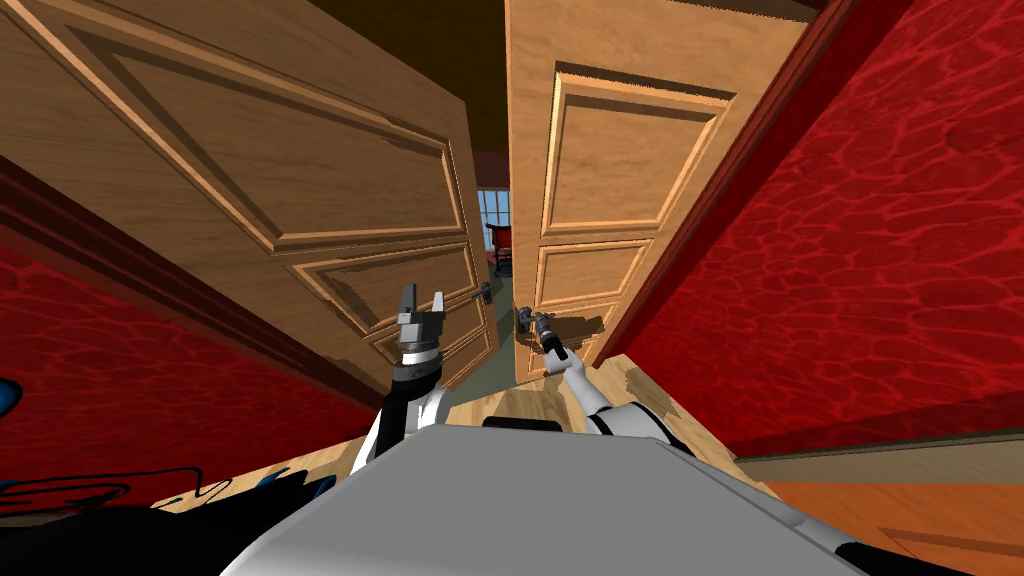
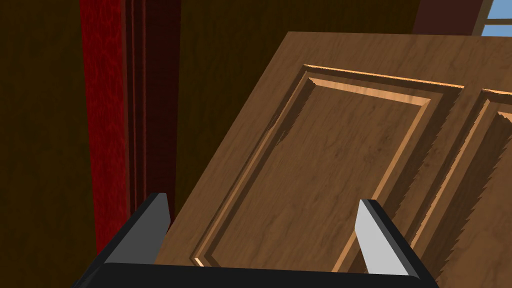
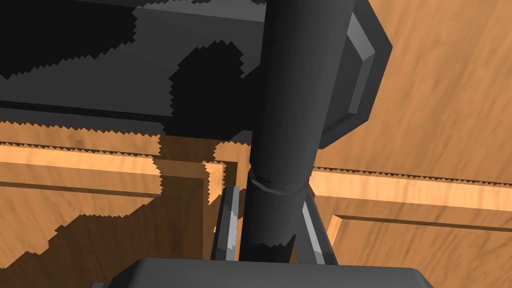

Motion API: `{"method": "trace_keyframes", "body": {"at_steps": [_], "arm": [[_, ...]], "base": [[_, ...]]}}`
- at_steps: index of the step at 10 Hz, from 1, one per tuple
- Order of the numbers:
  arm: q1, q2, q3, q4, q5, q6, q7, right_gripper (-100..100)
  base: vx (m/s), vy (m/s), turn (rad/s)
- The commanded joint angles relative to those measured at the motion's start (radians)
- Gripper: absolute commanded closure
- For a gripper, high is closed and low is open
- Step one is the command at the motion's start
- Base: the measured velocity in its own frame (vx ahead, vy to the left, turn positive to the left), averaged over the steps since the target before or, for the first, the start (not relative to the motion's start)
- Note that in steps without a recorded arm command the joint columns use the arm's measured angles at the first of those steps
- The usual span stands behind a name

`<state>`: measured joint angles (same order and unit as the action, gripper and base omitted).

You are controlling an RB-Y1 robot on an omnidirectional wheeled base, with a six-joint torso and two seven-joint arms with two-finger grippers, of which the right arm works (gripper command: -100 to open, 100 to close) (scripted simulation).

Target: Push the door open

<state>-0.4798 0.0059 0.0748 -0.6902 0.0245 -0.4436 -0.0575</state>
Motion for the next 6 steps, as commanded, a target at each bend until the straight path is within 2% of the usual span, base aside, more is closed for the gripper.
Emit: {"method": "trace_keyframes", "body": {"at_steps": [1, 2, 4, 6], "arm": [[-0.022, -0.019, -0.05, 0.012, -0.013, -0.028, 0.028, 100], [-0.022, -0.019, -0.051, 0.012, -0.013, -0.028, 0.028, 100], [-0.026, -0.025, -0.108, 0.012, -0.028, -0.035, 0.067, 100], [-0.026, -0.025, -0.109, 0.048, -0.028, -0.035, 0.067, 100]], "base": [[0.072, 0.035, 0.157], [0.06, 0.016, 0.035], [0.057, 0.009, 0.121], [0.041, 0.004, 0.039]]}}
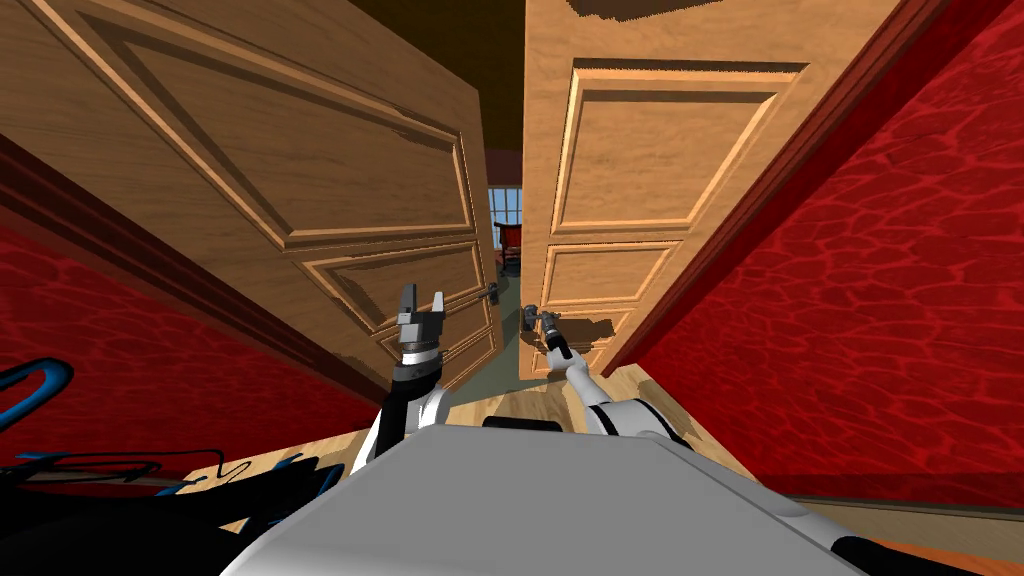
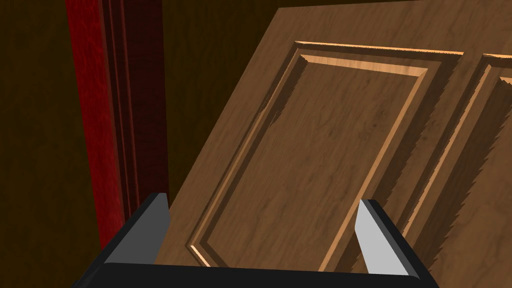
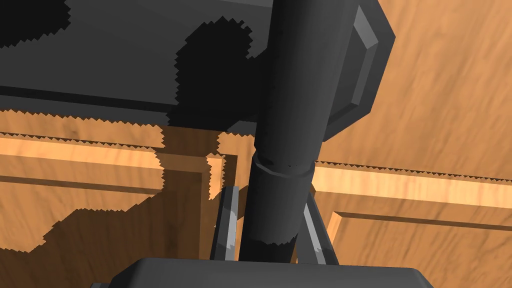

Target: Push the door open

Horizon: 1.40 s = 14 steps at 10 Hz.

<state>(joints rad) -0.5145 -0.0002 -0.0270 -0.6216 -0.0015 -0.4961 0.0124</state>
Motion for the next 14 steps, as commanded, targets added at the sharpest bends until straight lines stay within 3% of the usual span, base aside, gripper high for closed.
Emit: {"method": "trace_keyframes", "body": {"at_steps": [1, 4, 5, 6, 8, 10, 11, 12, 13, 14], "arm": [[0.009, -0.019, -0.007, -0.05, -0.002, 0.017, -0.003, 100], [0.009, -0.019, -0.007, -0.057, -0.002, 0.017, -0.003, 100], [0.007, -0.022, -0.037, -0.057, -0.009, 0.014, 0.017, 100], [0.007, -0.022, -0.037, -0.057, -0.009, 0.014, 0.017, 100], [0.003, -0.026, -0.094, -0.057, -0.025, 0.006, 0.06, 100], [0.003, -0.026, -0.103, -0.057, -0.025, 0.006, 0.06, 100], [0.001, -0.027, -0.135, -0.057, -0.034, 0.002, 0.083, 100], [0.001, -0.027, -0.137, -0.057, -0.034, 0.002, 0.083, 100], [-0.001, -0.028, -0.172, -0.057, -0.043, -0.002, 0.106, 100], [-0.001, -0.028, -0.173, -0.056, -0.043, -0.002, 0.106, 100]], "base": [[-0.004, -0.001, -0.018], [-0.011, 0.004, 0.001], [0.034, 0.004, 0.101], [0.039, 0.003, 0.059], [0.057, 0.008, 0.142], [0.054, 0.005, 0.024], [0.042, 0.013, 0.116], [0.047, 0.006, 0.072], [0.054, 0.01, 0.134], [0.042, 0.007, 0.072]]}}
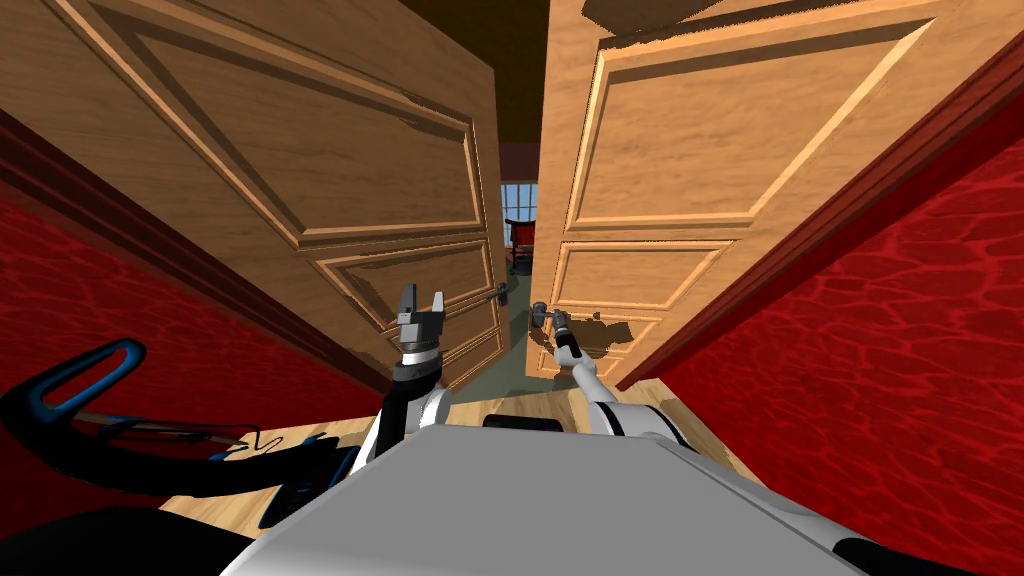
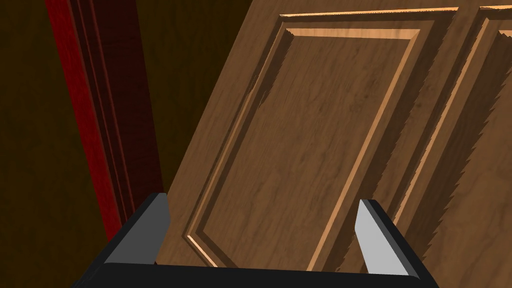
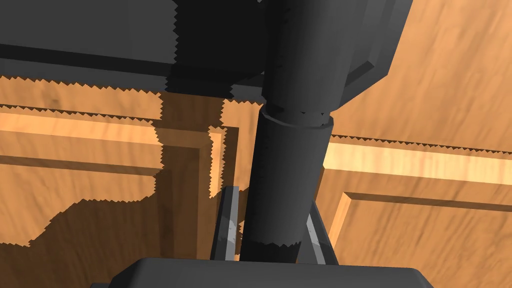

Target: Push the door open

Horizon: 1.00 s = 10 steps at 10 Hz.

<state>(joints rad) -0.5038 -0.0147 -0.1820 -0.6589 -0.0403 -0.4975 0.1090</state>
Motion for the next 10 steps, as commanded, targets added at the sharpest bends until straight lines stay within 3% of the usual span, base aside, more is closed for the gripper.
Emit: {"method": "trace_keyframes", "body": {"at_steps": [1, 3, 4, 5, 6, 7, 8, 10], "arm": [[-0.014, -0.014, -0.05, -0.02, -0.013, -0.004, 0.033, 100], [-0.014, -0.014, -0.053, -0.02, -0.013, -0.004, 0.033, 100], [-0.016, -0.014, -0.089, -0.02, -0.022, -0.009, 0.057, 100], [-0.016, -0.014, -0.089, -0.02, -0.022, -0.009, 0.057, 100], [-0.019, -0.014, -0.126, -0.02, -0.031, -0.013, 0.081, 100], [-0.019, -0.014, -0.126, -0.02, -0.031, -0.013, 0.081, 100], [-0.021, -0.013, -0.162, -0.021, -0.04, -0.017, 0.105, 100], [-0.021, -0.013, -0.162, -0.021, -0.04, -0.017, 0.105, 100]], "base": [[0.057, 0.012, 0.101], [0.031, 0.008, 0.03], [0.035, 0.003, 0.124], [0.043, -0.004, 0.074], [0.056, -0.003, 0.12], [0.051, -0.001, 0.063], [0.058, 0.012, 0.144], [0.035, 0.009, 0.019]]}}
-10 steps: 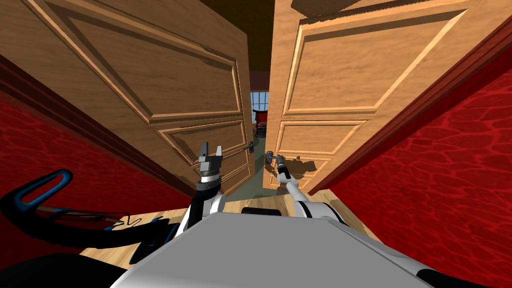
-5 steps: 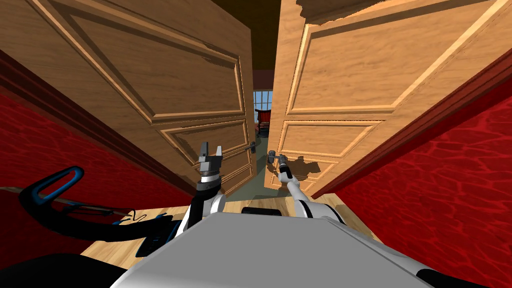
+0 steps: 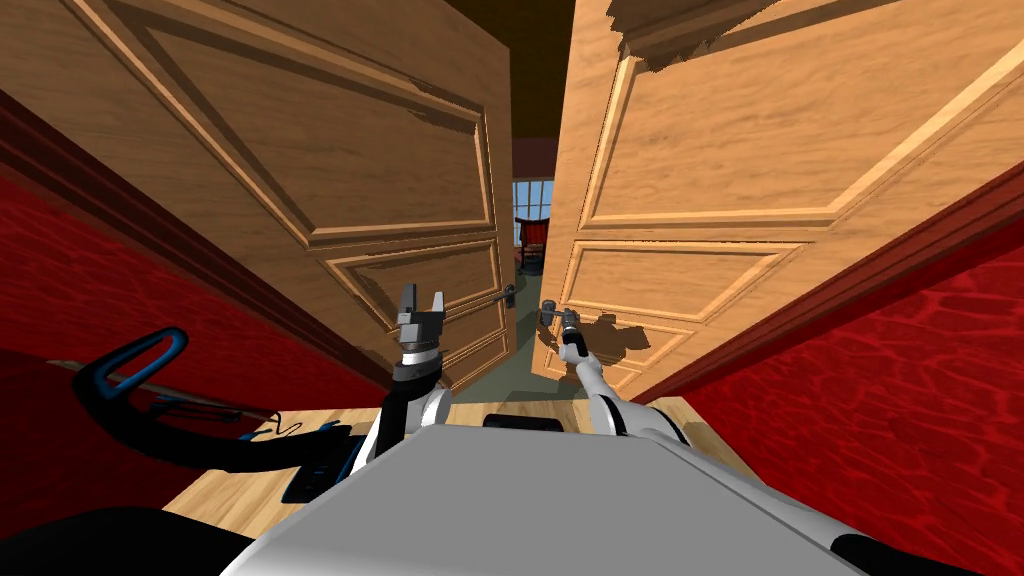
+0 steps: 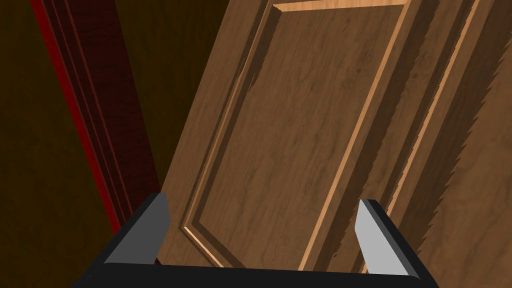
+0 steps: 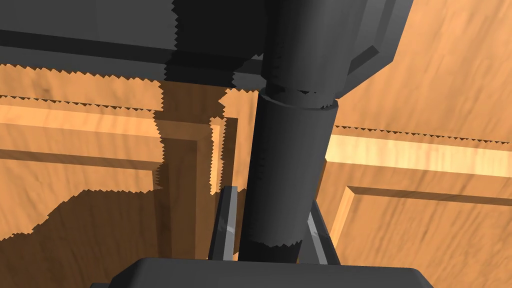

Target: Push the door open

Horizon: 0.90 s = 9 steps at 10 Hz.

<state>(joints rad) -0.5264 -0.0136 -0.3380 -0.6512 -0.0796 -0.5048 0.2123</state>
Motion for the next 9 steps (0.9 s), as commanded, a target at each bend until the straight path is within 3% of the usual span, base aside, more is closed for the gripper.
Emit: {"method": "trace_keyframes", "body": {"at_steps": [1, 3, 7, 9], "arm": [[0.002, -0.015, -0.006, -0.028, 0.0, -0.01, 0.002, 100], [0.002, -0.015, -0.006, -0.014, 0.0, -0.01, 0.002, 100], [-0.005, -0.009, -0.113, -0.029, -0.027, -0.022, 0.074, 100], [-0.005, -0.009, -0.115, -0.029, -0.027, -0.022, 0.074, 100]], "base": [[0.01, 0.002, 0.006], [0.005, -0.01, 0.003], [0.054, 0.004, 0.125], [0.048, 0.002, 0.022]]}}
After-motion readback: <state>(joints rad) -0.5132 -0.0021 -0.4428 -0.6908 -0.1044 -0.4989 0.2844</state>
